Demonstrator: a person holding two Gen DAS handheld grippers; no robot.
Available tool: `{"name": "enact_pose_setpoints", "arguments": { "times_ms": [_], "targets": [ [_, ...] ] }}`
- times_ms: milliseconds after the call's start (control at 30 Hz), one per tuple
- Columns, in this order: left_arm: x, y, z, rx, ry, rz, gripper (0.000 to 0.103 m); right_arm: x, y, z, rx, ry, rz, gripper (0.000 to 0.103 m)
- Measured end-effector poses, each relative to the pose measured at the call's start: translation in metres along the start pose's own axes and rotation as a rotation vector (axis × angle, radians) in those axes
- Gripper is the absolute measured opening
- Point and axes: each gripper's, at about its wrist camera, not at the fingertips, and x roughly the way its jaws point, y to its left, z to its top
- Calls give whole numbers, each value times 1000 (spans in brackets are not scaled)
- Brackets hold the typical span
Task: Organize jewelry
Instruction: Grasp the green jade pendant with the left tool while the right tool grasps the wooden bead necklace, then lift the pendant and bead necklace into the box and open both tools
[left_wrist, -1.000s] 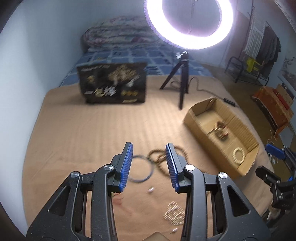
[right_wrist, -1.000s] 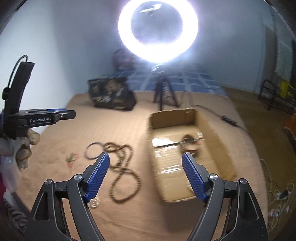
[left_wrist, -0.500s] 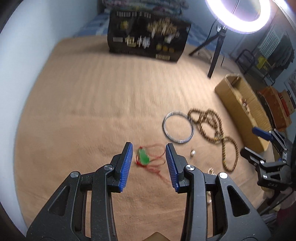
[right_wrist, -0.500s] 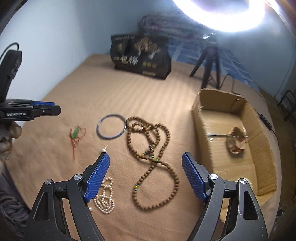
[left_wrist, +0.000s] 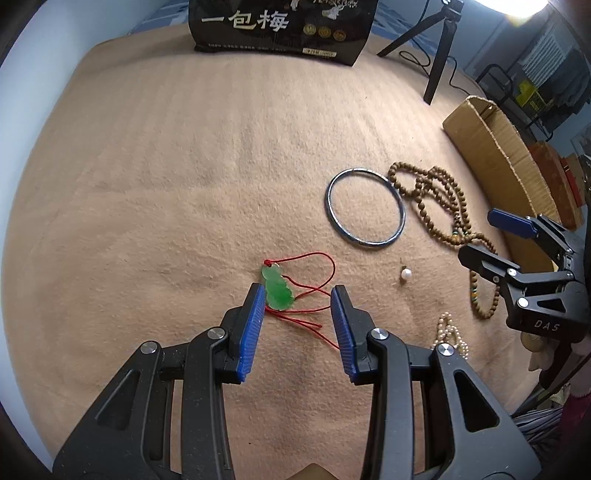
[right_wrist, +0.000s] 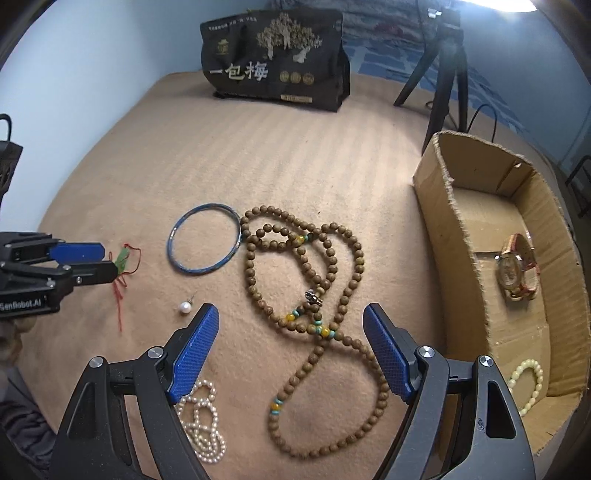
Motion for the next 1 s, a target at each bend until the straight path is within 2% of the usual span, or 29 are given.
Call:
{"name": "enact_pose_setpoints", "arguments": {
  "times_ms": [333,800,900,967,1000],
  "targets": [
    [15,11,0,-36,27,-14,37,32,-2,-1,-8,93,-59,80],
    [22,8,2,-18,19,-2,37,54,-8,25,24,70,-60,80],
    [23,5,1,-3,18,9,37,57,-7,29,14,65,-58,74],
    [24,4,1,7,15,32,25,56,-7,29,9,58,-49,63],
    [24,4,1,5,13,33,24,55,-6,29,11,56,-44,55]
  ]
}}
